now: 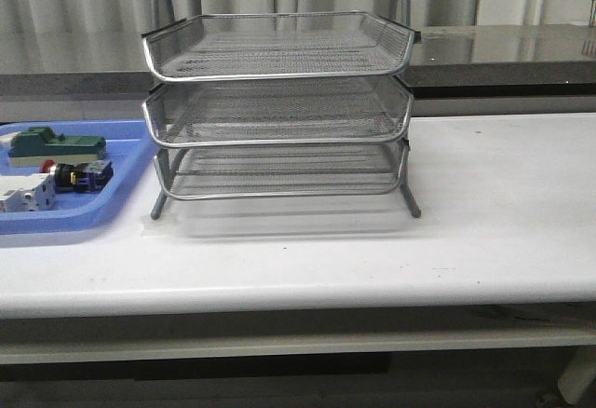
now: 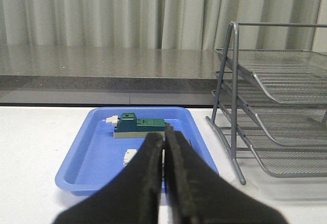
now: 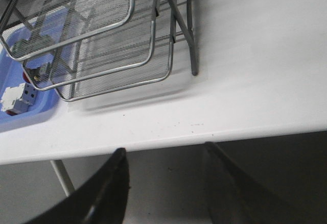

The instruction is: Place button on rack with both arms

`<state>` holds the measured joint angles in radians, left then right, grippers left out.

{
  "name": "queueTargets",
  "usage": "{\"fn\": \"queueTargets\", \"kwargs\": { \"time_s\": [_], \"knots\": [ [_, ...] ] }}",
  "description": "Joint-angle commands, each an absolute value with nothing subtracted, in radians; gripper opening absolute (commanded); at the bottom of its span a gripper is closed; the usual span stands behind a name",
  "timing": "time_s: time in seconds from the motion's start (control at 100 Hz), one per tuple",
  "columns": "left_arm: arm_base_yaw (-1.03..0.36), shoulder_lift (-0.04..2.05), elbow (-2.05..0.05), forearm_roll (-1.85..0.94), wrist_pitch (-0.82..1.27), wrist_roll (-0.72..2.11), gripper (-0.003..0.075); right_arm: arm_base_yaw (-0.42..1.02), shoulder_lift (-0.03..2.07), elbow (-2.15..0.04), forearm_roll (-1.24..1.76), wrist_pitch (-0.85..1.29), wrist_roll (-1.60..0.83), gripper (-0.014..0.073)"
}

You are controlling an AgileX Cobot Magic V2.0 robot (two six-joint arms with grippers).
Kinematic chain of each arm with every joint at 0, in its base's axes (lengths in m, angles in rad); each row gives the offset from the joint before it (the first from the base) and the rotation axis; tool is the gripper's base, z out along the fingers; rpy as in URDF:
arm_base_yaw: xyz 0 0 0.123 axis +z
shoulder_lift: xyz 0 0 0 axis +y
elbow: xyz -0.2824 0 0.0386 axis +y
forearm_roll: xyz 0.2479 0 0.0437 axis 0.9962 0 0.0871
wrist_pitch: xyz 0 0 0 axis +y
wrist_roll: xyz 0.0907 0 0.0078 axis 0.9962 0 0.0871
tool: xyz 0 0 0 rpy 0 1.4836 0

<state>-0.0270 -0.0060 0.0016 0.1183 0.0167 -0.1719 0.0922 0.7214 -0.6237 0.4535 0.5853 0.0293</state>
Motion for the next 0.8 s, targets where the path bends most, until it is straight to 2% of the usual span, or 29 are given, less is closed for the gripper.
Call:
{"fn": "queueTargets", "kwargs": {
  "time_s": [0.0,0.14,0.52,0.66,0.79],
  "knots": [
    [-0.034,-0.039,0.047,0.121,-0.059,-0.183,0.0004,0.088,0.76,-0.661,0.534,0.501,0.007,0.0405],
    [-0.034,-0.039,0.047,0.121,-0.059,-0.183,0.0004,0.088,0.861,-0.661,0.716,0.477,-0.153,0.0405],
    [-0.034,-0.039,0.047,0.121,-0.059,-0.183,0.0004,0.088,1.212,-0.663,1.51,0.476,-0.904,0.0405],
    [-0.034,-0.039,0.047,0.121,-0.059,-0.183,0.0004,0.088,1.342,-0.694,1.66,0.521,-1.055,0.0405],
    [-0.034,-0.039,0.047,0.121,-0.059,-0.183,0.0004,0.088,1.453,-0.758,1.677,0.566,-1.072,0.0404]
  ]
}}
